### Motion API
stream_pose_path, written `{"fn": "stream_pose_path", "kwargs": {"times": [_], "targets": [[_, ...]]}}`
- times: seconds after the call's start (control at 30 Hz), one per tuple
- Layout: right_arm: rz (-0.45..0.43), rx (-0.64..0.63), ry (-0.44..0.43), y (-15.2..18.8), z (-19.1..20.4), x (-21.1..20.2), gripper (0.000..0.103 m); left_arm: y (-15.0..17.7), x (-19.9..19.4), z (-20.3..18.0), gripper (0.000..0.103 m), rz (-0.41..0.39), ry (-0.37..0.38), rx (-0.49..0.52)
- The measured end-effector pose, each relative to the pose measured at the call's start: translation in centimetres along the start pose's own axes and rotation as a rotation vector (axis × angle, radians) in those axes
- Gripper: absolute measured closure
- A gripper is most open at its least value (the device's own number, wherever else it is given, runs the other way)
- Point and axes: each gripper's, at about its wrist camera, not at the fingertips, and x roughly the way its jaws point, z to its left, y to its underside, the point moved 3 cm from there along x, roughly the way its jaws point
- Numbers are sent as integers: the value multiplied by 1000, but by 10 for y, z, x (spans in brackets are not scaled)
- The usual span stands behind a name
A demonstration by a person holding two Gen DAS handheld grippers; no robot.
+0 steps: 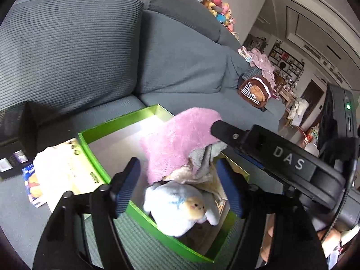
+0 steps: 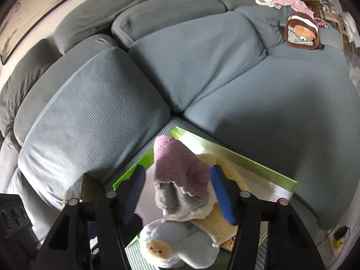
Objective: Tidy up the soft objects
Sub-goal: 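Open both grippers to drop the pink towel into the green box, then move the right gripper over the red-and-white knitted sock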
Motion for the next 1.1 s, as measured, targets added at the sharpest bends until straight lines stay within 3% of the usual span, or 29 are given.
{"fn": "stream_pose_path", "kwargs": {"times": [0.1,0.3,0.4,0.53,0.7,0.83,0.97,1.1], "targets": [[-27,-24,6,0,8,-9,23,1,-24,11,24,-15,-36,-26],[-71,-41,-82,2,27,-33,15,8,-79,40,16,-56,-148,-124],[-85,-84,-74,6,40,-39,13,16,-108,55,5,-84,-227,-165],[-105,-157,-37,10,59,-44,10,36,-145,77,4,-110,-382,-198],[-109,-232,-37,18,82,-47,9,66,-177,113,4,-141,-482,-308],[-103,-314,-38,30,108,-47,9,89,-197,149,4,-153,-660,-377],[-97,-436,-32,48,141,-46,9,100,-200,178,4,-107,-814,-408],[-61,-528,-89,70,176,-42,9,118,-212,207,4,-105,-785,-493]]}}
